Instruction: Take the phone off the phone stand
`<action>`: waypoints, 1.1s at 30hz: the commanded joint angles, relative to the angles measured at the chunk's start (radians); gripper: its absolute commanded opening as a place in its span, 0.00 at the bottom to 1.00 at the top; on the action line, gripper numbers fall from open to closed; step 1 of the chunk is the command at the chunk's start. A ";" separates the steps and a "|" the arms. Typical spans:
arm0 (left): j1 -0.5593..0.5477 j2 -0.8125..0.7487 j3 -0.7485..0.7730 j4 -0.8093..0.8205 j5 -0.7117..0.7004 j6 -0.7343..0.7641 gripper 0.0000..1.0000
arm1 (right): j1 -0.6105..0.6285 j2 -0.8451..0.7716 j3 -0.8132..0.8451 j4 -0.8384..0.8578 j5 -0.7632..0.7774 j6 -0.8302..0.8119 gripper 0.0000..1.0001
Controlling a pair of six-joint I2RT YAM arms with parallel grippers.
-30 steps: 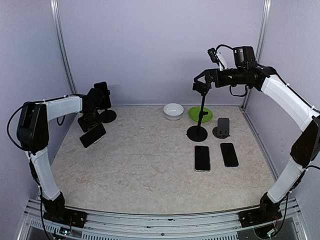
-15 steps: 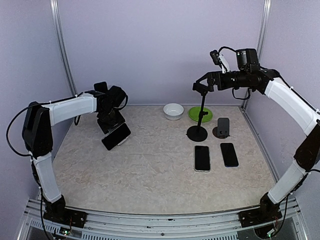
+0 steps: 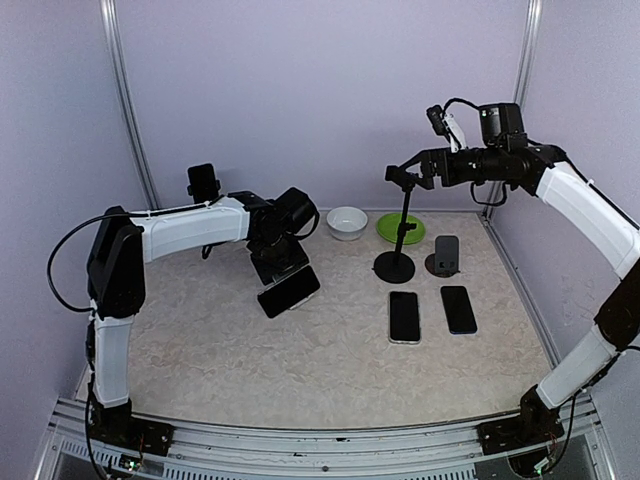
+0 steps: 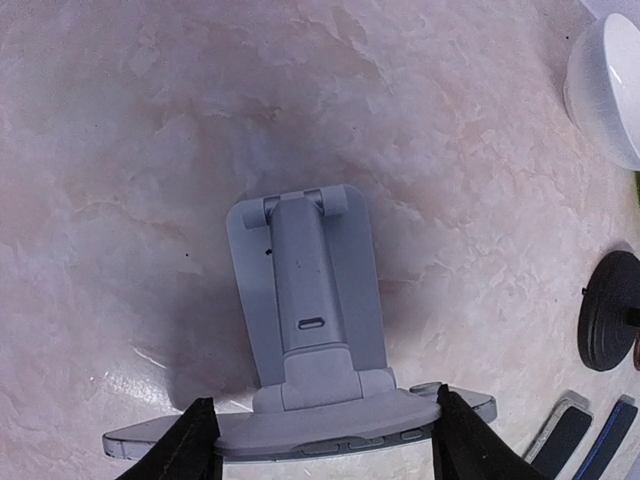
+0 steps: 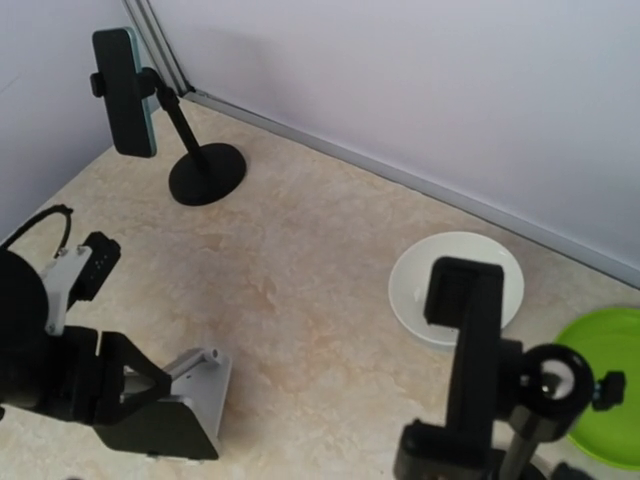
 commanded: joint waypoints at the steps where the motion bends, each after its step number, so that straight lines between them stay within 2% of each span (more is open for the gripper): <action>1: -0.001 0.041 0.047 0.000 0.016 0.000 0.29 | -0.016 -0.040 -0.016 0.017 -0.005 -0.015 1.00; 3: 0.000 0.054 0.059 -0.004 0.015 0.011 0.35 | -0.019 -0.040 -0.013 0.016 -0.008 -0.017 1.00; 8: 0.020 0.038 0.073 0.029 0.002 0.091 0.65 | -0.023 -0.039 -0.003 0.010 -0.010 -0.021 1.00; 17: 0.068 -0.036 0.063 0.153 0.084 0.378 0.98 | -0.027 -0.040 0.002 0.015 -0.017 -0.019 1.00; 21: 0.102 -0.116 -0.001 0.236 0.204 0.603 0.99 | -0.027 -0.049 0.006 0.007 -0.019 -0.019 1.00; 25: 0.204 -0.260 -0.186 0.391 0.519 0.796 0.99 | -0.027 -0.061 0.015 -0.008 -0.025 -0.024 1.00; 27: 0.263 -0.303 -0.241 0.416 0.624 0.861 0.99 | -0.030 -0.068 0.021 -0.018 -0.032 -0.027 1.00; 33: 0.305 -0.336 -0.295 0.330 0.705 1.068 0.97 | -0.029 -0.083 0.054 -0.045 -0.080 -0.031 1.00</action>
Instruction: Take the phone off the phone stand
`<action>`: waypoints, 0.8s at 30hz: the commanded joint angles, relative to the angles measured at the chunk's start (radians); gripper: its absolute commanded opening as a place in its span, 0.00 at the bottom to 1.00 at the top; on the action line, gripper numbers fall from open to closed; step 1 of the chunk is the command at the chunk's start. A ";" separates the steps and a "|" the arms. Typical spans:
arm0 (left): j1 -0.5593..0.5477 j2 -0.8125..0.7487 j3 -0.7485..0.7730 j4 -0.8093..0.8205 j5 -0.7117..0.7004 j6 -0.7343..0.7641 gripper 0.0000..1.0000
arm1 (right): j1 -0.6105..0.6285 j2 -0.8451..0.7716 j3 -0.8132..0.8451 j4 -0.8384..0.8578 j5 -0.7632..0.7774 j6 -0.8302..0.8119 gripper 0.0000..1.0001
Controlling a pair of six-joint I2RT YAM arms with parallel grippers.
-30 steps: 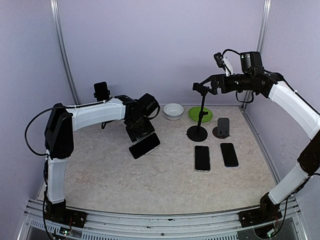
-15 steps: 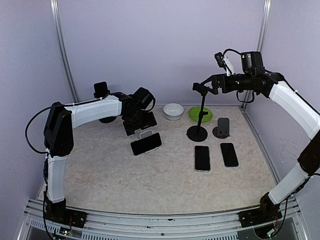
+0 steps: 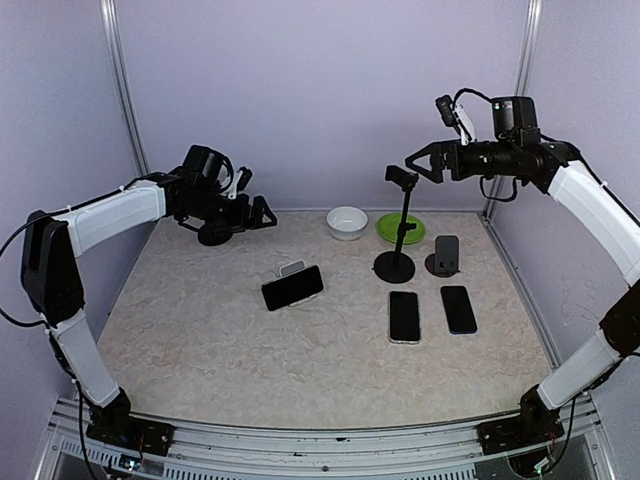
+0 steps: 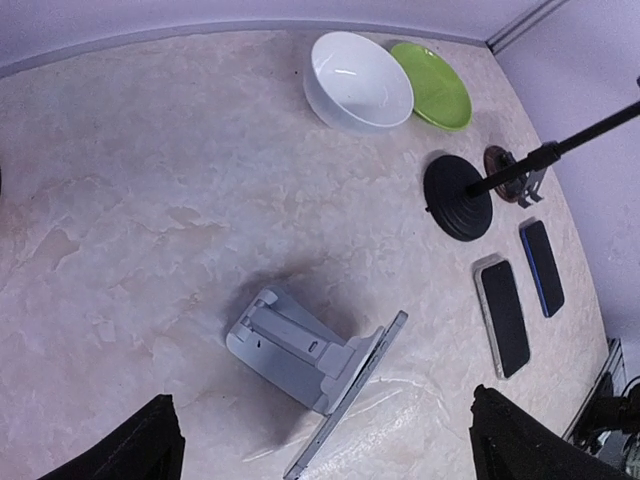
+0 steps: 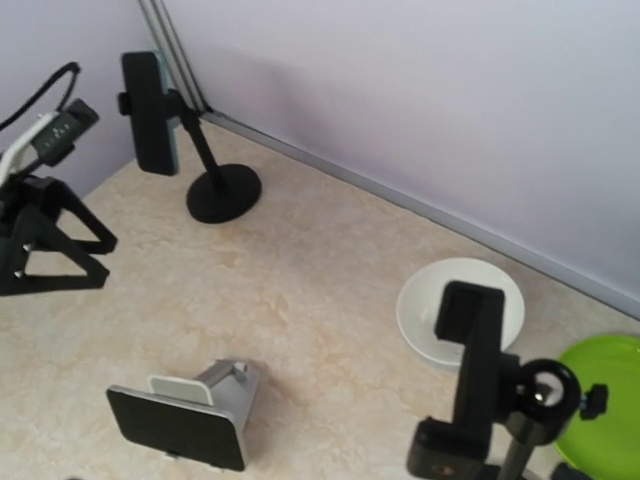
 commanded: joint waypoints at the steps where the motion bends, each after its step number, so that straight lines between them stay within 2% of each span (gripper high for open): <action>1: -0.015 -0.001 -0.039 -0.044 0.140 0.240 0.95 | -0.011 -0.039 0.052 -0.034 -0.059 -0.011 1.00; 8: -0.044 0.061 -0.052 -0.133 0.104 0.402 0.89 | -0.011 -0.047 0.077 -0.059 -0.156 -0.021 1.00; 14: -0.069 0.104 -0.086 -0.137 0.110 0.490 0.85 | -0.011 -0.048 0.079 -0.077 -0.187 -0.022 1.00; 24: -0.087 0.128 -0.167 -0.023 0.197 0.547 0.72 | -0.011 -0.047 0.073 -0.083 -0.183 -0.024 1.00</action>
